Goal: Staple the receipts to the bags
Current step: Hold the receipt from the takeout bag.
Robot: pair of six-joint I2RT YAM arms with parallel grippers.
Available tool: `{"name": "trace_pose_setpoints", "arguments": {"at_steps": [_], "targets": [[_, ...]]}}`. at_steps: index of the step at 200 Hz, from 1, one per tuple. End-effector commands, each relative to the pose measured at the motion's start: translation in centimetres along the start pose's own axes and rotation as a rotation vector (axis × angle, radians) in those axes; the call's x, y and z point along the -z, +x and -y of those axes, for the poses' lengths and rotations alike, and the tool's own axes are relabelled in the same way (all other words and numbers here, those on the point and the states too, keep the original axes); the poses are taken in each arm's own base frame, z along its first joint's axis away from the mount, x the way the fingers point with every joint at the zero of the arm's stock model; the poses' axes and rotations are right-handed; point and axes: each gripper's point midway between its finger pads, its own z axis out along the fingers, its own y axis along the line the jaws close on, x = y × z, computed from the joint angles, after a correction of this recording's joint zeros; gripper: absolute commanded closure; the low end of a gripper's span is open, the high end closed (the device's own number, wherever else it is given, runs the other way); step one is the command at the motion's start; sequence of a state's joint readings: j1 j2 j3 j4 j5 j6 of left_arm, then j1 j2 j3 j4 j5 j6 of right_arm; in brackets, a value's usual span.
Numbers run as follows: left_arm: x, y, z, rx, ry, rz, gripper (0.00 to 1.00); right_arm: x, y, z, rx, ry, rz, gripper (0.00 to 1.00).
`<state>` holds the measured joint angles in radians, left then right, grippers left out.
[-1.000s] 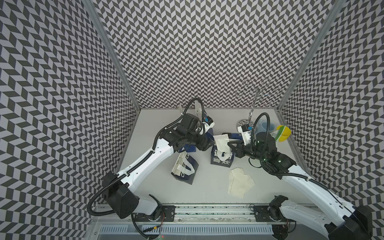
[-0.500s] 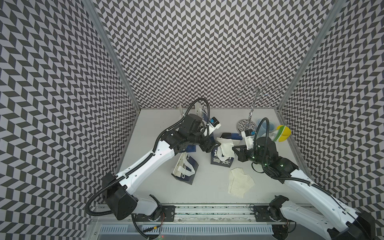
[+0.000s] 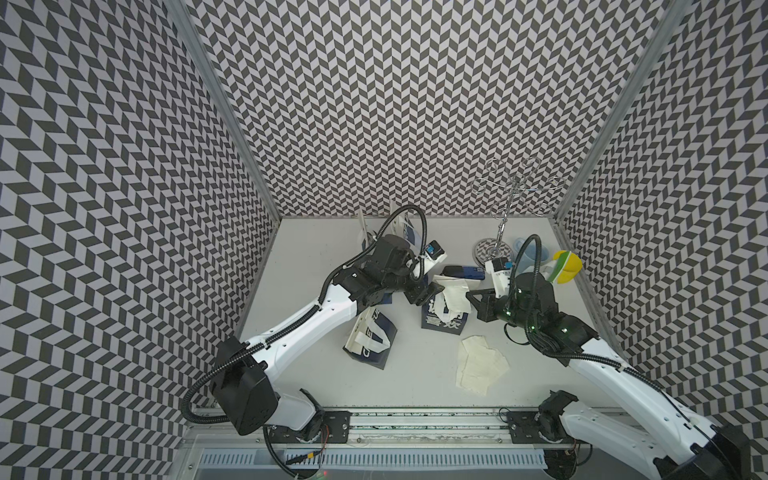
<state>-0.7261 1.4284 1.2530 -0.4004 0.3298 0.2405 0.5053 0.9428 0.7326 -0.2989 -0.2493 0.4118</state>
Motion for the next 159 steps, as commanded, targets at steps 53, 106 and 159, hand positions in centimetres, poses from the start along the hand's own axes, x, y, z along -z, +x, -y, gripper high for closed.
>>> {"name": "trace_pose_setpoints", "arguments": {"at_steps": [53, 106, 159], "targets": [[-1.0, -1.7, 1.1, -0.077, 0.082, 0.089, 0.41, 0.1, -0.9, 0.4, -0.047, -0.063, 0.017, 1.00], [-1.8, -1.8, 1.7, -0.051, 0.139, 0.104, 0.54, -0.2, -0.7, -0.2, -0.058, -0.123, -0.018, 1.00], [-1.9, -2.6, 1.9, -0.027, 0.160, 0.125, 0.77, -1.1, 0.7, -0.4, -0.077, -0.153, -0.117, 1.00]]}}
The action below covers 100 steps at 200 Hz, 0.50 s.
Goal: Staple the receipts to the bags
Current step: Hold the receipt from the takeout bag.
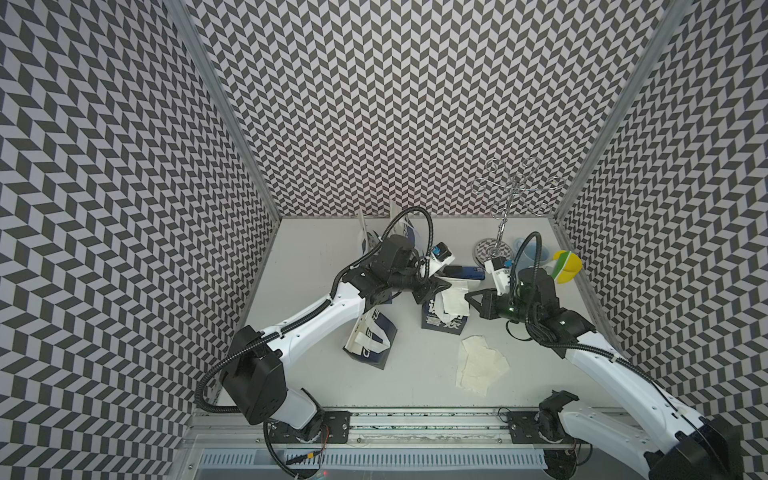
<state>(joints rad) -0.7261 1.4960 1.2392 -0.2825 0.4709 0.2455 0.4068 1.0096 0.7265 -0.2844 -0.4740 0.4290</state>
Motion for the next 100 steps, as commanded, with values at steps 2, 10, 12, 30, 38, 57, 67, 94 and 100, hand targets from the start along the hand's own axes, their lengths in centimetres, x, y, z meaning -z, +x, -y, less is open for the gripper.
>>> {"name": "trace_pose_setpoints", "arguments": {"at_steps": [2, 10, 12, 30, 38, 57, 67, 94, 100], "targets": [[0.2, -2.0, 0.4, -0.009, 0.031, 0.058, 0.78, -0.3, -0.3, -0.6, 0.008, -0.041, -0.026, 1.00], [0.1, -1.9, 0.5, -0.006, 0.035, 0.055, 0.83, -0.3, -0.3, -0.6, 0.006, -0.041, -0.031, 1.00], [0.1, -1.8, 0.5, -0.005, 0.034, 0.054, 0.84, -0.3, -0.3, -0.6, 0.006, -0.041, -0.032, 1.00], [0.1, -1.4, 0.5, 0.001, 0.030, 0.044, 0.90, -0.2, -0.7, -0.8, 0.005, -0.054, -0.022, 1.00], [0.1, -1.2, 0.4, 0.008, 0.027, 0.041, 0.93, -0.2, -0.9, -0.8, 0.003, -0.054, -0.016, 1.00], [0.2, -1.0, 0.2, 0.024, 0.008, 0.038, 1.00, 0.2, -1.5, -0.6, 0.011, -0.033, 0.011, 1.00], [0.3, -0.8, -0.1, 0.037, -0.013, 0.038, 1.00, 0.5, -2.1, -0.3, 0.023, -0.006, 0.038, 1.00], [0.6, -0.4, -1.3, 0.096, -0.095, 0.031, 1.00, 1.8, -4.3, 0.0, 0.044, 0.067, 0.136, 0.94], [0.7, -0.3, -1.7, 0.111, -0.117, 0.026, 1.00, 2.1, -4.8, 0.2, 0.045, 0.087, 0.161, 0.86]]}}
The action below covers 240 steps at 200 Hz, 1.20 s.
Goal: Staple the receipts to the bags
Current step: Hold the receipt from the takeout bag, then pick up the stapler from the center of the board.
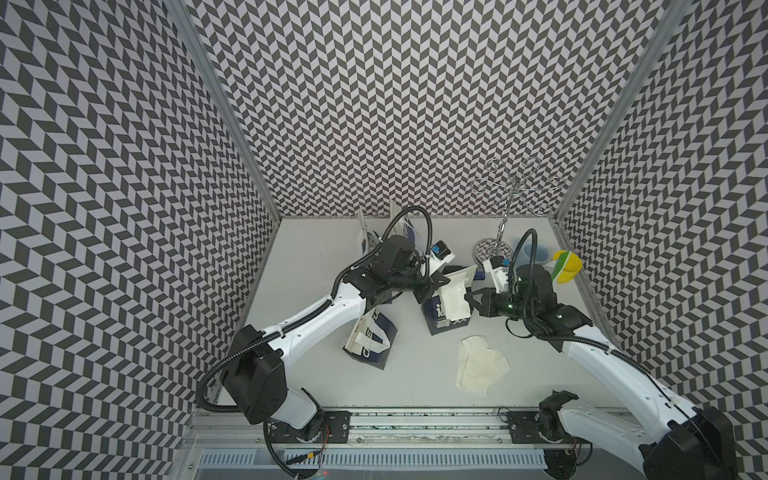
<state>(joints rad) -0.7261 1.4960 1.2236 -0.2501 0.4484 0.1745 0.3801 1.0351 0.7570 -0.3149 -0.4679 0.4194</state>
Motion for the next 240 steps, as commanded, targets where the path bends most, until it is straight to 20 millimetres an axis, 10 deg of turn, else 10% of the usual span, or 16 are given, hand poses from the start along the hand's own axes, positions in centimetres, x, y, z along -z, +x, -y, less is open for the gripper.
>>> {"name": "trace_pose_setpoints", "arguments": {"at_steps": [1, 28, 58, 131, 192, 240], "targets": [[0.8, -0.5, -1.3, 0.051, -0.097, 0.016, 1.00, 2.2, -4.2, -0.6, 0.058, 0.058, 0.170, 0.85], [2.5, -0.4, -4.5, 0.139, -0.315, 0.029, 1.00, 4.5, -7.6, 0.0, 0.060, 0.174, 0.308, 0.41], [5.0, -0.4, -6.0, 0.231, -0.461, 0.091, 1.00, 4.6, -10.2, 3.8, -0.103, 0.401, 0.369, 0.25], [6.3, -0.7, -3.7, 0.233, -0.441, 0.161, 1.00, -7.5, -5.9, 8.0, -0.641, 0.307, 0.073, 0.18], [5.9, -0.1, -2.7, 0.244, -0.382, 0.167, 1.00, -10.4, -9.3, 9.9, -0.922, 0.195, 0.261, 0.08], [7.2, -0.5, -2.6, 0.212, -0.407, 0.194, 1.00, -14.5, -7.9, 12.9, -1.072, 0.268, 0.139, 0.08]]}}
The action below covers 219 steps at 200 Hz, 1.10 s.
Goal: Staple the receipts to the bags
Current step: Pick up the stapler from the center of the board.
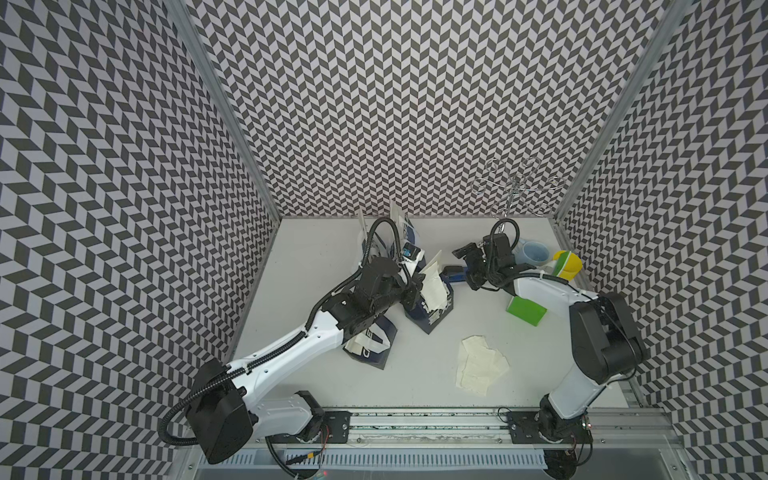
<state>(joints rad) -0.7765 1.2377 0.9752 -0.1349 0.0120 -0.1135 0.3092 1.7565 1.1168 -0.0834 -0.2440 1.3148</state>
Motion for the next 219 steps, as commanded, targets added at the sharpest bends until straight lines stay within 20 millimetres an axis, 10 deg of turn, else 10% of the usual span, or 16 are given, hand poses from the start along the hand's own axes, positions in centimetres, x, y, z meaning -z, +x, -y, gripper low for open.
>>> {"name": "trace_pose_setpoints", "arguments": {"at_steps": [1, 137, 219], "targets": [[1.4, -2.4, 0.1, -0.003, -0.002, 0.091, 1.00, -1.9, -0.2, 0.0, -0.093, 0.025, -0.028, 0.07], [1.9, -2.5, -0.4, -0.002, -0.028, 0.117, 1.00, -5.7, 0.0, 7.2, -0.040, 0.358, -0.023, 0.13], [1.2, -2.5, -0.6, 0.007, -0.033, 0.105, 1.00, 1.9, 0.3, 12.2, 0.295, 0.550, 0.046, 0.14]]}}
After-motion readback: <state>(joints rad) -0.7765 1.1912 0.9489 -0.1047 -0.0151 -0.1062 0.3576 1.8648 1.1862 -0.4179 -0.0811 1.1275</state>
